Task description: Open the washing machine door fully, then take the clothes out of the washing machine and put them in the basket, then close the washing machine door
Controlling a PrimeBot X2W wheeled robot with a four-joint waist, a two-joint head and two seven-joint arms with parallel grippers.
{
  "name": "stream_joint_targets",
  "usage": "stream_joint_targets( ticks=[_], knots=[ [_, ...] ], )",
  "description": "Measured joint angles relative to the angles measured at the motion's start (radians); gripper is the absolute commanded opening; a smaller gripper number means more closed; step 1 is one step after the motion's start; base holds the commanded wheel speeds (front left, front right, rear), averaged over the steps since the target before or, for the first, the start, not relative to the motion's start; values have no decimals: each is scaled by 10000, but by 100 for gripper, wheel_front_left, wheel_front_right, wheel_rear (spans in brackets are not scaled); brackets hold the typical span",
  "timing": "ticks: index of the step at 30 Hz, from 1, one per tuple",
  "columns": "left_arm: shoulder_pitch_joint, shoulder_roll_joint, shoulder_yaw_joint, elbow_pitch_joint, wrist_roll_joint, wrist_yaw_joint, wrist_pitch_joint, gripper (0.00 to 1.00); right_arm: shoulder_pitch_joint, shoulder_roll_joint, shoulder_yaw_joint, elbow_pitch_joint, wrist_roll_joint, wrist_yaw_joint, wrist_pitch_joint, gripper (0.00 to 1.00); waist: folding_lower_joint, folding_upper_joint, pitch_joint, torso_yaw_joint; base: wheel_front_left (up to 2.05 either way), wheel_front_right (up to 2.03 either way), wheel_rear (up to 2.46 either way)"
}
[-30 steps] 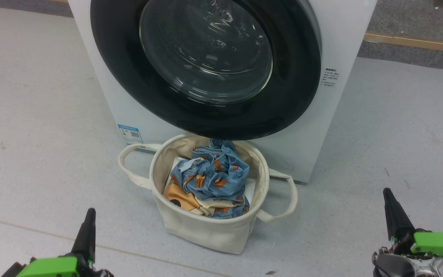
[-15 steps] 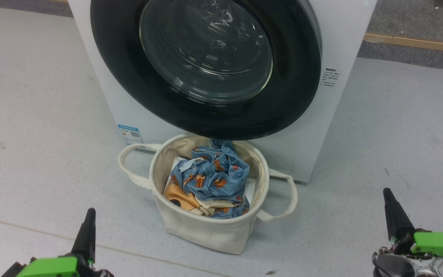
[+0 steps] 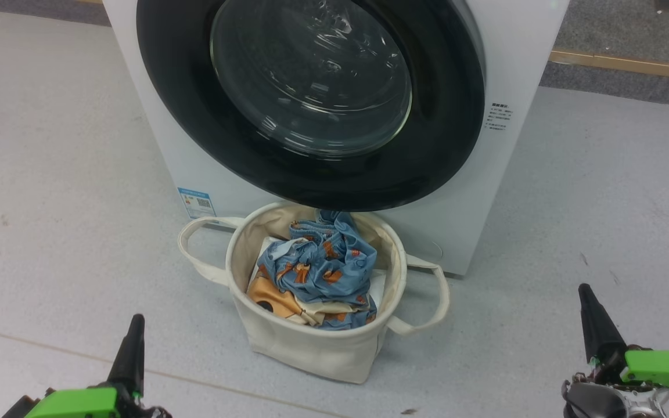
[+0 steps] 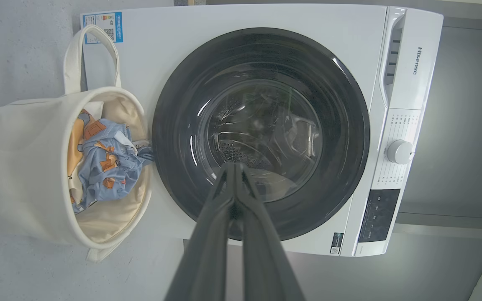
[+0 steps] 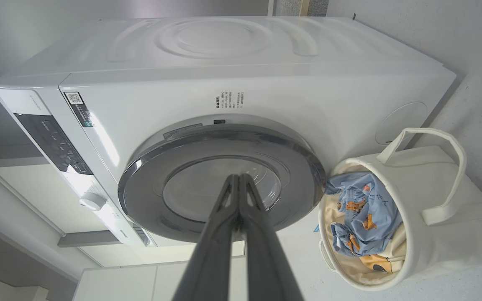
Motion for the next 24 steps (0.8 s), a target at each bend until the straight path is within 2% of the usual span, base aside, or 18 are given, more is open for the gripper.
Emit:
stream_joint_targets(
  ticks=[24],
  knots=[
    [0,0,0,0,0,0,0,0,0,0,0,0,0,0,0,0,0,0,0,0,0,0,0]
  ],
)
